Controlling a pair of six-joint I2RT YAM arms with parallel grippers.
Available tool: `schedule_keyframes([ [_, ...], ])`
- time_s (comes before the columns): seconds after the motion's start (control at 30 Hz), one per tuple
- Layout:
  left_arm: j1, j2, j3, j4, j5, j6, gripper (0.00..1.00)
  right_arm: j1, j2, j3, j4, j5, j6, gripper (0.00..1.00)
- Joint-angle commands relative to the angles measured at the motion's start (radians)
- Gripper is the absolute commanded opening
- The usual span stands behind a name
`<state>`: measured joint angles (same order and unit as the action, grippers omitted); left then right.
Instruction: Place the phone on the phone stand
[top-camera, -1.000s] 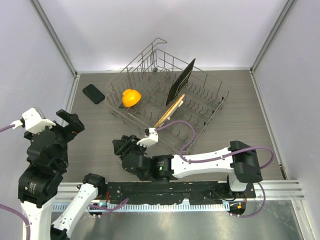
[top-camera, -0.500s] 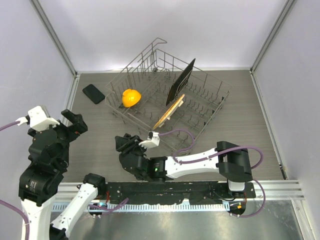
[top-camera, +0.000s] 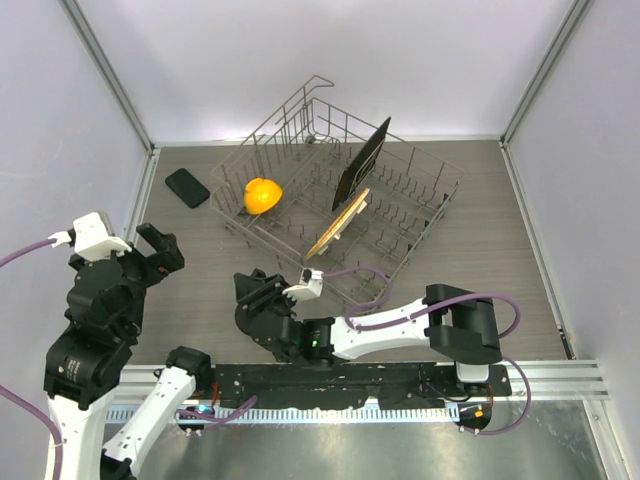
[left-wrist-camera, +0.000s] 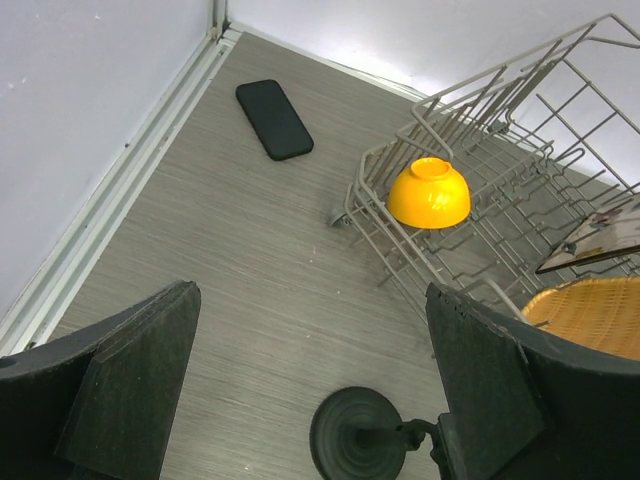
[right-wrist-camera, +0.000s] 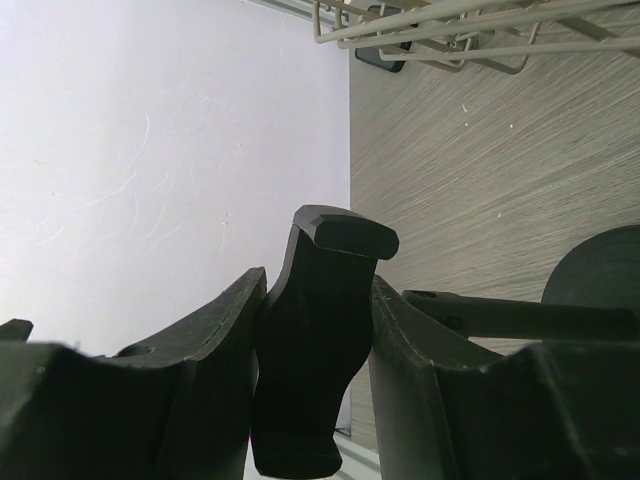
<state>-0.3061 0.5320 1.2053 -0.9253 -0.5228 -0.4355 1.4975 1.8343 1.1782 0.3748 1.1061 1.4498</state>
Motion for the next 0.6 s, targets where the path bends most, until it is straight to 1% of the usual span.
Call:
schedule_keyframes([
  [0.0, -0.004, -0.012, 0.000, 0.039, 0.020, 0.029, 1.00, 0.001, -0.004, -0.057, 0.148, 0.051, -0.060, 0.20],
  [0.03, -0.004, -0.013, 0.000, 0.039, 0.018, 0.029, 1.00, 0.001, -0.006, -0.069, 0.206, 0.038, -0.086, 0.32],
  [0.1, -0.004, -0.013, 0.003, 0.040, 0.020, 0.034, 1.00, 0.001, -0.021, -0.095, 0.242, 0.018, -0.150, 0.49],
  [0.13, -0.002, -0.013, 0.005, 0.039, 0.021, 0.035, 1.00, 0.001, -0.026, -0.103, 0.243, 0.002, -0.167, 0.77],
  [0.17, -0.004, -0.015, 0.005, 0.037, 0.021, 0.038, 1.00, 0.001, -0.036, -0.115, 0.242, -0.011, -0.181, 0.85],
  [0.27, -0.004, -0.021, 0.000, 0.039, 0.015, 0.046, 1.00, 0.001, -0.053, -0.146, 0.253, -0.061, -0.230, 0.85],
  [0.4, -0.004, -0.029, -0.009, 0.042, 0.021, 0.041, 1.00, -0.003, -0.093, -0.183, 0.245, -0.124, -0.246, 0.86],
  [0.5, -0.004, -0.036, -0.015, 0.046, 0.036, 0.034, 1.00, -0.003, -0.128, -0.245, 0.337, -0.179, -0.333, 0.86],
  [0.57, -0.004, -0.033, -0.018, 0.046, 0.049, 0.034, 1.00, -0.009, -0.161, -0.264, 0.346, -0.224, -0.385, 0.86],
])
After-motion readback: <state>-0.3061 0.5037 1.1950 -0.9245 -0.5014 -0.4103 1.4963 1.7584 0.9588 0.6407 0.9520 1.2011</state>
